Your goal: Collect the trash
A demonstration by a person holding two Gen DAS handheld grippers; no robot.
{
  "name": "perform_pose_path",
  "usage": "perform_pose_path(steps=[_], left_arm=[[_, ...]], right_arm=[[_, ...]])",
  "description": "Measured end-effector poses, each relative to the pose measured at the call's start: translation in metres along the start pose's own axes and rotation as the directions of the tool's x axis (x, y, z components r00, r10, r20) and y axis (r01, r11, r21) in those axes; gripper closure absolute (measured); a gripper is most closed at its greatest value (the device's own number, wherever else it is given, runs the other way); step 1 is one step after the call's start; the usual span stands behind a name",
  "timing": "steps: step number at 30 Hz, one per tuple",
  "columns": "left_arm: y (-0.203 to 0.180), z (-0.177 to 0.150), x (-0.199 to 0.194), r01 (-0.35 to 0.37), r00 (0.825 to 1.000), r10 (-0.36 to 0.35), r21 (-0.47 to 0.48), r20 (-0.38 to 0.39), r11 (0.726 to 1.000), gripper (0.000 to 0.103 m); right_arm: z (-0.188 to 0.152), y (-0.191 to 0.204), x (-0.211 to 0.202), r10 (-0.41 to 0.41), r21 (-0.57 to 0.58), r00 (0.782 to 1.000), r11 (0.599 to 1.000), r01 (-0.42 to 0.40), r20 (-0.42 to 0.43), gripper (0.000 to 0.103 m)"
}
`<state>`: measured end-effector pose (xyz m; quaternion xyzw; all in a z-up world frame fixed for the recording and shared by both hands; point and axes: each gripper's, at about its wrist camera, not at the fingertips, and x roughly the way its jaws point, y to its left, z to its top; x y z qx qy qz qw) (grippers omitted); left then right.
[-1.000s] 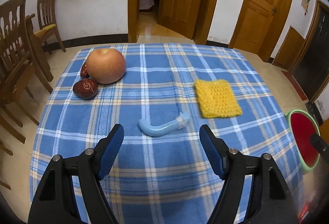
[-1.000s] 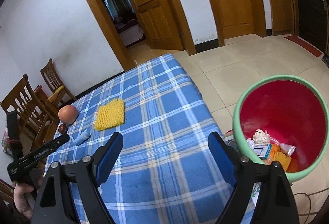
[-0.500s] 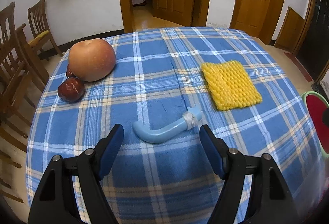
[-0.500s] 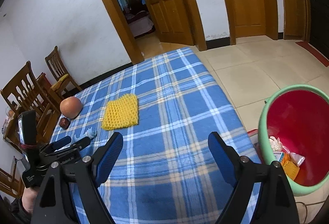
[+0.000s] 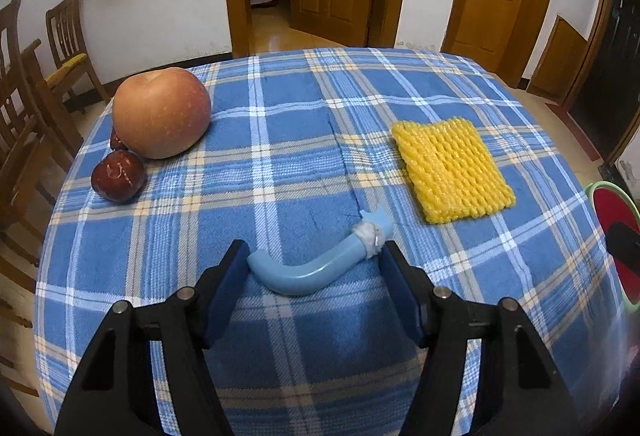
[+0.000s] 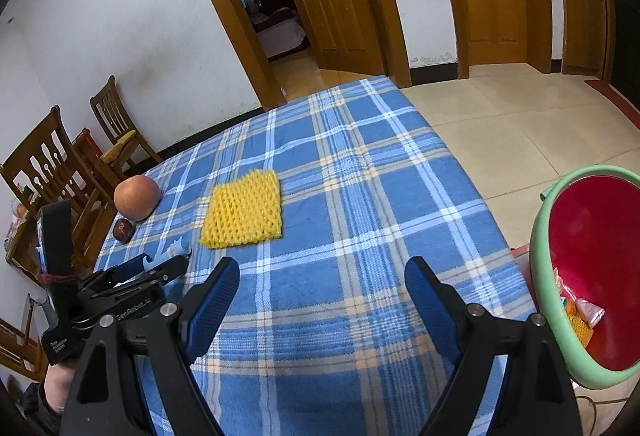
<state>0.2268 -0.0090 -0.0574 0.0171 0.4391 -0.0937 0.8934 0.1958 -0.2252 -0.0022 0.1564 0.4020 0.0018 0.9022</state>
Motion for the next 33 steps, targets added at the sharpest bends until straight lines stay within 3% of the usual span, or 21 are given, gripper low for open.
perform_pose_path(steps=[2,3,14,15,16,26,29,31,33], left_arm=[[0.002,0.0,-0.002,0.012,1.0,-0.012,-0.017,0.004,1.0,0.038],[0.004,0.0,-0.004,0.022,1.0,-0.022,-0.025,0.006,0.999,0.066],[0.018,-0.001,-0.01,0.067,0.998,-0.065,-0.094,0.017,0.993,0.068],[0.02,-0.002,-0.011,0.075,0.997,-0.073,-0.1,0.021,0.992,0.09],[0.023,-0.002,-0.011,0.095,0.995,-0.093,-0.116,0.02,0.989,0.101],[0.029,-0.003,-0.009,0.112,0.994,-0.111,-0.142,0.013,0.984,0.1],[0.029,-0.002,-0.01,0.113,0.994,-0.112,-0.145,0.015,0.983,0.083],[0.028,0.001,-0.01,0.102,0.995,-0.1,-0.146,0.02,0.984,0.072],[0.029,0.003,-0.011,0.095,0.995,-0.092,-0.151,0.024,0.984,0.069]], right_arm=[[0.001,0.002,0.003,-0.001,-0.004,1.0,1.0,0.001,-0.005,0.016],[0.001,0.003,0.004,0.001,-0.006,1.0,1.0,-0.001,-0.007,0.016],[0.007,0.019,0.033,0.01,-0.022,0.999,1.0,-0.011,-0.049,0.016],[0.008,0.021,0.036,0.009,-0.028,0.999,1.0,-0.011,-0.052,0.016],[0.008,0.023,0.04,0.008,-0.035,0.998,0.999,-0.01,-0.056,0.017],[0.014,0.041,0.071,0.028,-0.072,0.996,0.997,-0.034,-0.083,0.036],[0.016,0.044,0.076,0.031,-0.074,0.997,0.997,-0.037,-0.077,0.043],[0.018,0.047,0.08,0.029,-0.088,0.997,0.996,-0.036,-0.076,0.057],[0.018,0.05,0.083,0.032,-0.103,0.997,0.994,-0.04,-0.075,0.074]])
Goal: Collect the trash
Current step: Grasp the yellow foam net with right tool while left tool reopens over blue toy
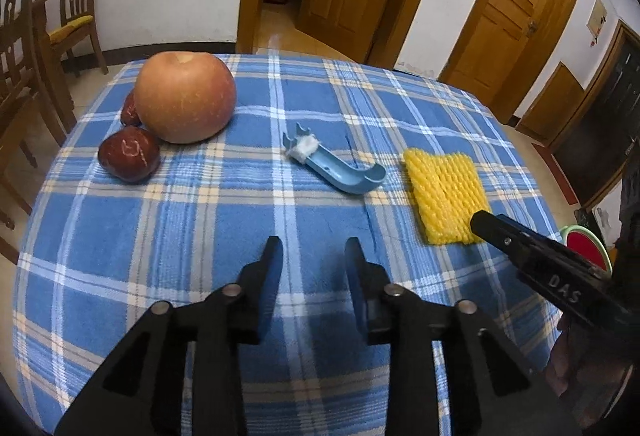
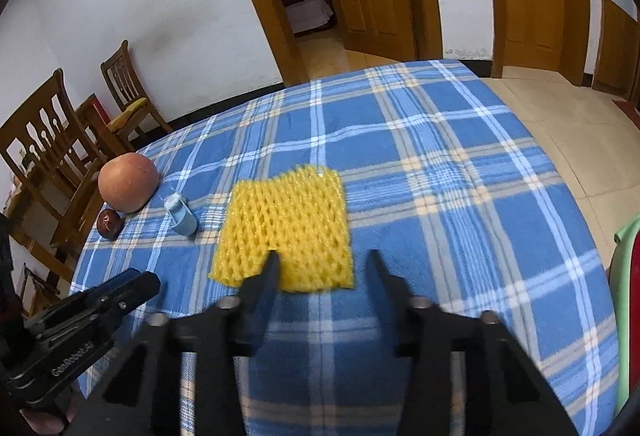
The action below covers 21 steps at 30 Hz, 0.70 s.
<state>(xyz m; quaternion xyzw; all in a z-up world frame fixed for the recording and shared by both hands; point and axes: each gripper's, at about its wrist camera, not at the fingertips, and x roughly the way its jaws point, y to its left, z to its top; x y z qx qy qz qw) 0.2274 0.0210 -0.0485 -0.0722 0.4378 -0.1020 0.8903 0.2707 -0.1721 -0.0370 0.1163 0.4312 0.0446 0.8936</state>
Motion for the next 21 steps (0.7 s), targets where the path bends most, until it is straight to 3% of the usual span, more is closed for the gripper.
perform_pose_path(steps=[2,5,10,21], left_arm=[[0.001,0.002,-0.001,-0.002,1.0,0.002,-0.009,0.002,1.0,0.066],[-0.002,0.007,-0.003,-0.005,1.0,0.005,-0.012,0.005,1.0,0.06],[-0.018,0.015,-0.006,-0.032,0.999,0.032,0.01,0.023,0.999,0.04],[-0.058,0.034,0.033,-0.074,0.997,0.073,0.051,0.011,0.996,0.037]], right_arm=[[-0.001,0.002,0.002,0.015,-0.005,1.0,1.0,-0.015,0.001,0.089],[-0.002,0.002,-0.004,0.021,-0.012,0.999,1.0,-0.021,0.027,0.092],[0.0,-0.01,-0.02,0.036,0.041,0.996,0.998,-0.039,0.077,0.092],[0.001,-0.047,-0.063,0.037,0.141,0.985,0.988,-0.061,0.168,0.092]])
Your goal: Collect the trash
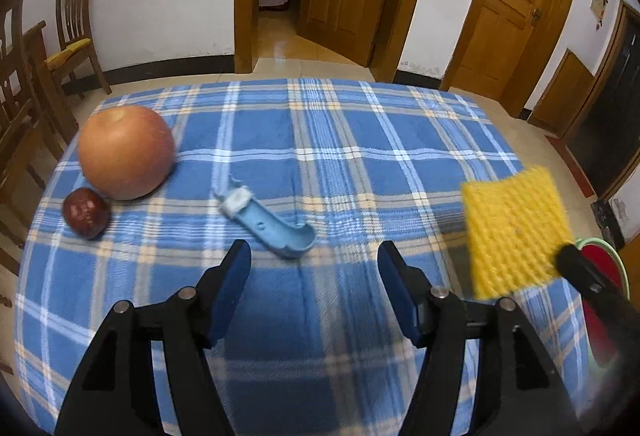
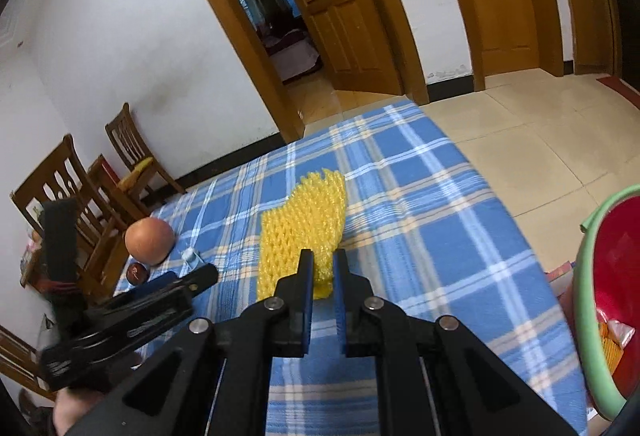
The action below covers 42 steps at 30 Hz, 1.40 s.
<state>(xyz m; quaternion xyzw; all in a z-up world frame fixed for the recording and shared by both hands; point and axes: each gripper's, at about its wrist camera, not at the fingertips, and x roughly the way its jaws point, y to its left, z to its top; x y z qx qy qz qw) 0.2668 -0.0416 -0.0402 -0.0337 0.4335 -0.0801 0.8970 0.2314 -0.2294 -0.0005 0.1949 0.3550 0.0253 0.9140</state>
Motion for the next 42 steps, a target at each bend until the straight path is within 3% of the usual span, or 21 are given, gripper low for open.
perform_pose_path(steps=[3,8,10,14,20,21,24,25,32,41,42], left_arm=[[0.002,0.001,0.012,-0.014,1.0,0.014,-0.022,-0.011,1.0,0.04],[0.008,0.004,0.018,-0.025,1.0,0.025,-0.056,-0.003,0.998,0.07],[0.01,0.003,0.017,-0.006,1.0,0.005,-0.07,-0.004,0.998,0.088],[0.013,0.0,0.015,0.014,1.0,-0.015,-0.079,-0.005,0.997,0.1],[0.022,-0.004,0.008,0.056,0.998,-0.058,-0.12,-0.017,0.991,0.1],[0.023,-0.004,0.007,0.056,0.998,-0.059,-0.129,-0.017,0.99,0.094],[0.025,-0.003,0.006,0.043,0.999,-0.044,-0.155,-0.007,0.987,0.051],[0.024,-0.003,0.004,0.032,0.999,-0.032,-0.154,0.003,0.988,0.045],[0.001,0.004,0.013,-0.057,0.998,0.057,-0.099,0.001,0.993,0.038],[-0.001,0.018,0.036,-0.172,0.985,0.175,-0.157,0.005,0.972,0.038],[0.003,0.017,0.035,-0.174,0.984,0.178,-0.167,0.011,0.971,0.044]], right_arm=[[-0.001,-0.01,-0.008,0.005,0.019,1.0,1.0,-0.005,0.007,0.092],[-0.001,-0.024,-0.022,0.005,0.052,1.0,0.999,-0.006,0.025,0.092],[-0.001,-0.029,-0.027,0.008,0.064,0.999,0.998,-0.01,0.033,0.092],[-0.003,-0.035,-0.034,0.007,0.075,0.999,0.997,-0.01,0.042,0.092],[-0.006,-0.04,-0.041,0.004,0.082,0.999,0.997,-0.007,0.048,0.092],[-0.007,-0.041,-0.042,0.003,0.085,0.999,0.996,-0.008,0.049,0.092],[-0.008,-0.045,-0.041,0.005,0.091,0.999,0.996,-0.009,0.049,0.092],[-0.007,-0.045,-0.041,0.006,0.092,0.999,0.996,-0.01,0.049,0.092],[-0.008,-0.052,-0.039,0.02,0.106,0.999,0.994,-0.024,0.042,0.092],[-0.009,-0.062,-0.041,0.033,0.119,0.999,0.992,-0.038,0.042,0.092],[-0.009,-0.064,-0.042,0.034,0.12,0.999,0.992,-0.039,0.043,0.092]])
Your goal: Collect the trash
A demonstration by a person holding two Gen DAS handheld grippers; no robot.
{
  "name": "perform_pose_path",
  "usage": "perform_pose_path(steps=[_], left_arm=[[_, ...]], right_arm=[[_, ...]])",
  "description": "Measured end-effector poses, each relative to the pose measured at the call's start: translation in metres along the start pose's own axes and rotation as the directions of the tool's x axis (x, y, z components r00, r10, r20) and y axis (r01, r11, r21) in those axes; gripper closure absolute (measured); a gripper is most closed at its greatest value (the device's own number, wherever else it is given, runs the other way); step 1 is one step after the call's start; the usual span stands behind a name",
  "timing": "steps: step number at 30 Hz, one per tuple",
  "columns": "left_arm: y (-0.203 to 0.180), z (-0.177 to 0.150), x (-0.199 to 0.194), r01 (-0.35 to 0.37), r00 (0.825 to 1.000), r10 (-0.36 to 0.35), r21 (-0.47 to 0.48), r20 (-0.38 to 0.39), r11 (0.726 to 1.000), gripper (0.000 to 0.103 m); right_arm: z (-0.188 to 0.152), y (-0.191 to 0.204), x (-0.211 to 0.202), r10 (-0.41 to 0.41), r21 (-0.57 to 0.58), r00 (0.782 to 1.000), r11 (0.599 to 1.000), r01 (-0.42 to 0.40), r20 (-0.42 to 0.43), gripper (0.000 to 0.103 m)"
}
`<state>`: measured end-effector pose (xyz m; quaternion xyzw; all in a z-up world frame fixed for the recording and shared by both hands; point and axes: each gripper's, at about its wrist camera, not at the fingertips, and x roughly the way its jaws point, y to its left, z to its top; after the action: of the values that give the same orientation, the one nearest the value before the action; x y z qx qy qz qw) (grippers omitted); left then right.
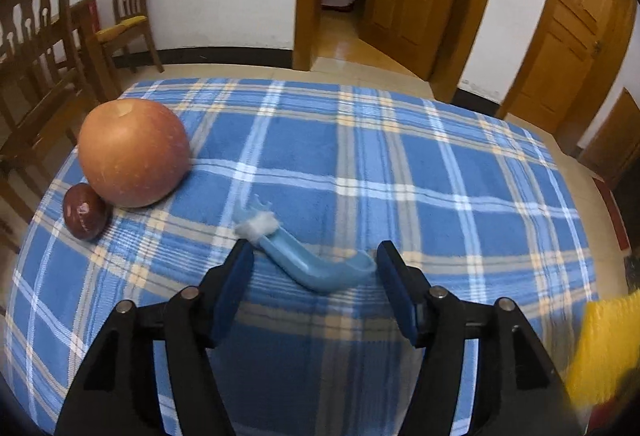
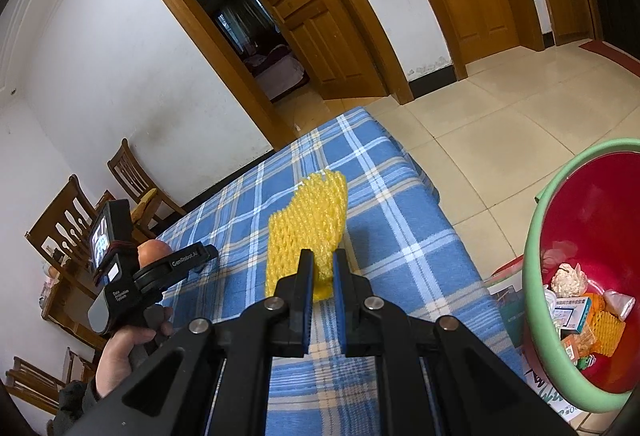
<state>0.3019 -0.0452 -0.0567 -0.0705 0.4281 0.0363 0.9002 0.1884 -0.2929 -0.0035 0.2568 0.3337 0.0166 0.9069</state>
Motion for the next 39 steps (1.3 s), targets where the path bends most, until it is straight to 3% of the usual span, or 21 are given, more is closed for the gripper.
perform_pose_path(steps=[1,2,4,13,22,30,39], left_arm=[[0.003,-0.001,0.0,-0.001,1.0,0.001,-0.003,0.007,1.0,0.055],[0.007,-0.002,-0.001,0.0,1.0,0.0,-0.008,0.013,1.0,0.059],[0.016,-0.003,-0.004,0.015,1.0,-0.015,-0.019,0.017,1.0,0.083],[0.04,-0.015,-0.021,0.125,0.992,-0.125,-0.043,0.006,0.991,0.083],[0.024,-0.038,-0.065,0.214,0.976,-0.215,0.042,0.024,0.976,0.083],[-0.002,-0.055,-0.1,0.3,0.952,-0.305,0.113,0.026,0.947,0.083],[-0.042,-0.066,-0.135,0.399,0.912,-0.41,0.189,0.022,0.897,0.083]], right_arm=[[0.0,-0.001,0.0,0.001,0.001,1.0,1.0,-0.001,0.001,0.092],[0.0,-0.003,-0.001,0.002,0.003,1.0,1.0,-0.002,0.002,0.092],[0.0,-0.004,-0.002,0.006,0.007,1.0,1.0,-0.006,0.002,0.092],[-0.001,-0.001,-0.005,0.022,0.007,1.0,1.0,-0.022,0.003,0.092],[-0.004,-0.003,-0.019,0.022,0.009,0.999,1.0,-0.023,0.024,0.092],[-0.007,-0.01,-0.05,0.003,0.024,0.997,1.0,-0.005,0.072,0.092],[-0.011,-0.033,-0.103,-0.054,0.068,0.986,0.997,0.044,0.158,0.092]])
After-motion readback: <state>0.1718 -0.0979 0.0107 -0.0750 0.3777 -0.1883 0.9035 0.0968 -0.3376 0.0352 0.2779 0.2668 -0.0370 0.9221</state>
